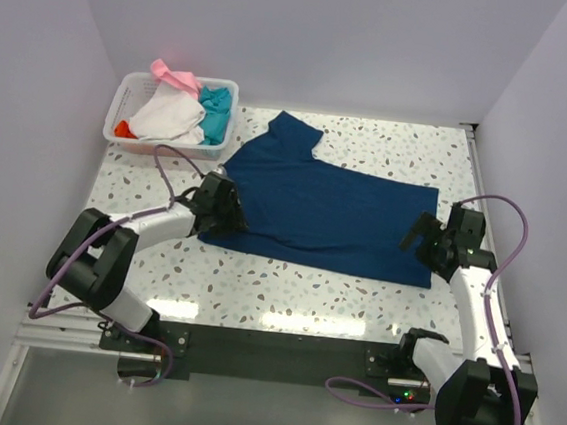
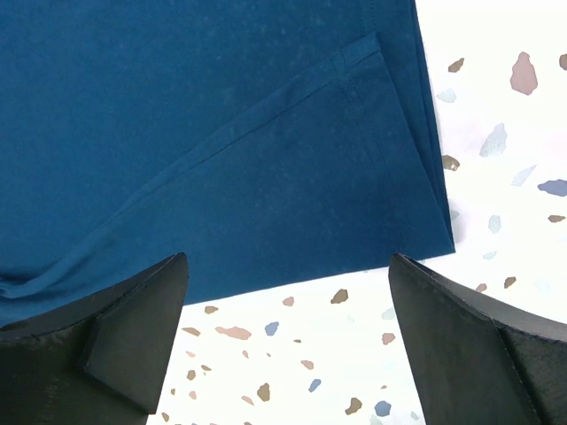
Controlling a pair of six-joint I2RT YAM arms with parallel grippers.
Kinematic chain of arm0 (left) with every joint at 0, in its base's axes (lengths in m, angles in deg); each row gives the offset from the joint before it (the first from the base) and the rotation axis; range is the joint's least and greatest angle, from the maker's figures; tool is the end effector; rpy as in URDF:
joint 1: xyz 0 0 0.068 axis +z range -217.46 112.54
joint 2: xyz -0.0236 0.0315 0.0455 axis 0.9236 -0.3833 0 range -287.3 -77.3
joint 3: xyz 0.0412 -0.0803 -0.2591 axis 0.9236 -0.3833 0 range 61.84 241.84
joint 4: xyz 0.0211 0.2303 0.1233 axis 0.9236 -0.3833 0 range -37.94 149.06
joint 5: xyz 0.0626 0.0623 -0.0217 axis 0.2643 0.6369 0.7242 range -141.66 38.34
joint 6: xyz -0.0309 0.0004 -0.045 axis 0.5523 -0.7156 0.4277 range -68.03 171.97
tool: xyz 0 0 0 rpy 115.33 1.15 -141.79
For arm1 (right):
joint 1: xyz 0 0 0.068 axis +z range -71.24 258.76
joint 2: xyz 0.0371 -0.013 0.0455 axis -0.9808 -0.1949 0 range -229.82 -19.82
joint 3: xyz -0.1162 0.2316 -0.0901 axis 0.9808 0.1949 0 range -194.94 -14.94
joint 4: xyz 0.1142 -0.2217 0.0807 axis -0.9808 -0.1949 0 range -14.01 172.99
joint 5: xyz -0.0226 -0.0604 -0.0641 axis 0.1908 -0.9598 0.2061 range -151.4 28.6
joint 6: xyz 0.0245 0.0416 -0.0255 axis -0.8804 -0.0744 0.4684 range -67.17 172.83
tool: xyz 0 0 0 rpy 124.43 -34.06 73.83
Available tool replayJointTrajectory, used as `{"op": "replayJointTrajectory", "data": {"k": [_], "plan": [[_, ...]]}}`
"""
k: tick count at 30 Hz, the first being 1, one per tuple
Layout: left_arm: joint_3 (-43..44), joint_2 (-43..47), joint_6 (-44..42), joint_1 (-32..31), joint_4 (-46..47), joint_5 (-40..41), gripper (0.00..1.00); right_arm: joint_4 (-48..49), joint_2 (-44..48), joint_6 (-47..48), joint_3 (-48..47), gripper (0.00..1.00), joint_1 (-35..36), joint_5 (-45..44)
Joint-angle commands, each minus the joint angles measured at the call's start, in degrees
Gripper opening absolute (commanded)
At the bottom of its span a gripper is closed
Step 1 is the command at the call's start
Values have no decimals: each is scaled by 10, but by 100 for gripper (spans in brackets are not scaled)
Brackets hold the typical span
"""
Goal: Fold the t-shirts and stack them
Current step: Fold the tshirt
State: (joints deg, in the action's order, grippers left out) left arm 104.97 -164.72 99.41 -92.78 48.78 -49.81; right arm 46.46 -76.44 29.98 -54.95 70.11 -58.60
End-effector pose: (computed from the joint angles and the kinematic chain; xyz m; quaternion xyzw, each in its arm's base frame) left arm 0.2625 -0.1230 0.1601 -0.1875 0.9338 -0.1681 0.2541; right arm 0.1908 -0.0273 0.2340 0.2500 0.9149 0.0621 0.3108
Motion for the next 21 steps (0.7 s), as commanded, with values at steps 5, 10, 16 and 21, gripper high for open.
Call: {"op": "replayJointTrajectory", "data": {"k": [5,10,16,21], "plan": [[27,-22,-6,-4,41,-7,47,-2,-5,10,-17,99,0,16],[35,-39,-4,-5,43,-14,39,-1,-5,10,-13,99,0,18],[45,-43,-2,-6,40,-1,31,1,-8,11,-13,99,1,21],[78,-58,-11,-6,16,17,26,1,-13,10,-11,99,0,24]]}}
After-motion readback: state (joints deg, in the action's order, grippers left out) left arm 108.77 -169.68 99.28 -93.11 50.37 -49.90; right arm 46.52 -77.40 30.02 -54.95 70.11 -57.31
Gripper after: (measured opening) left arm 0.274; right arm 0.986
